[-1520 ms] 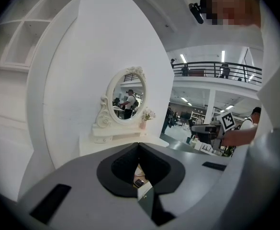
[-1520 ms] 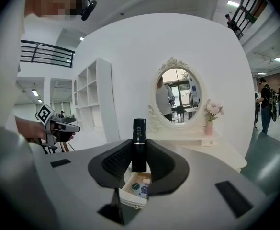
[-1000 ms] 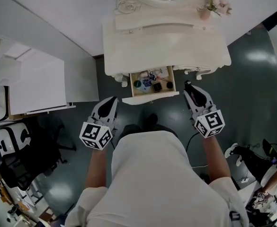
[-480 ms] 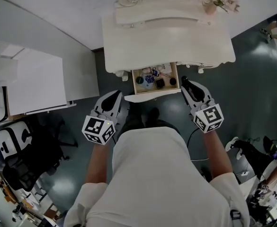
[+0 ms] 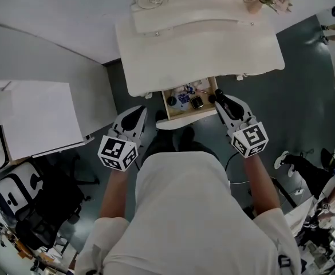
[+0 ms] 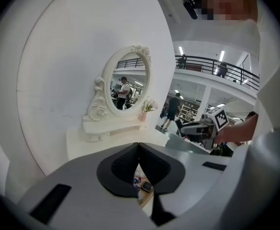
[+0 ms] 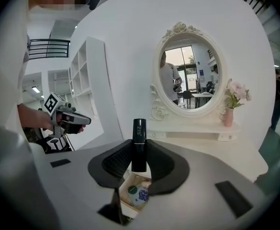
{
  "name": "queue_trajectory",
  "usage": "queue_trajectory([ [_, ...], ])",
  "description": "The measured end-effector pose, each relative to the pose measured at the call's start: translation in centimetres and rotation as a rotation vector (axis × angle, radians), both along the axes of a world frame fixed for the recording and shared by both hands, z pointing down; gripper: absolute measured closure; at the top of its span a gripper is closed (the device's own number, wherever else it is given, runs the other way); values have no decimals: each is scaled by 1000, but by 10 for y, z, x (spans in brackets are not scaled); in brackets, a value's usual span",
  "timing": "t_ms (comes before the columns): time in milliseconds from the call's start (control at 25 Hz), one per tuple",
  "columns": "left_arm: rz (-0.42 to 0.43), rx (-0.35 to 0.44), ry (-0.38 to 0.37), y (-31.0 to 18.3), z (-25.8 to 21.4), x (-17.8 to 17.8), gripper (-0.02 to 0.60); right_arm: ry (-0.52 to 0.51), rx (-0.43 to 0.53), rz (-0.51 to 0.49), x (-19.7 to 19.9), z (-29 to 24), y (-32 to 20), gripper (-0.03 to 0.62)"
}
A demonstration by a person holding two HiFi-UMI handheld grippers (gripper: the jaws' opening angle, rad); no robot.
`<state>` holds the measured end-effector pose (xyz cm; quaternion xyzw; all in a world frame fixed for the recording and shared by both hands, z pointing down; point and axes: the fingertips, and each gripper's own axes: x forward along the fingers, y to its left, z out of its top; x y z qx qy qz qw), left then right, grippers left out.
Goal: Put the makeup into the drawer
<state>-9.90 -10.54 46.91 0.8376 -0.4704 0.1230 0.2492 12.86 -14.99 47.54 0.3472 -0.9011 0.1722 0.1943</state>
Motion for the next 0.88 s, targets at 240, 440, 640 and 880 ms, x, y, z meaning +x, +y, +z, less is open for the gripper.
queue_trajectory([
  [240, 93, -42, 46, -26, 23, -2, 565, 60, -73, 9, -23, 31, -6, 487],
  [440, 172, -53, 59, -46, 34, -2, 565, 102, -113, 25, -38, 53, -7, 487],
  [640, 234, -80, 87, -59, 45, 2, 565, 161, -169, 20, -47, 76, -2, 487],
  [880, 291, -97, 88, -63, 58, 8, 565, 230, -244, -25, -56, 108, 9, 487],
])
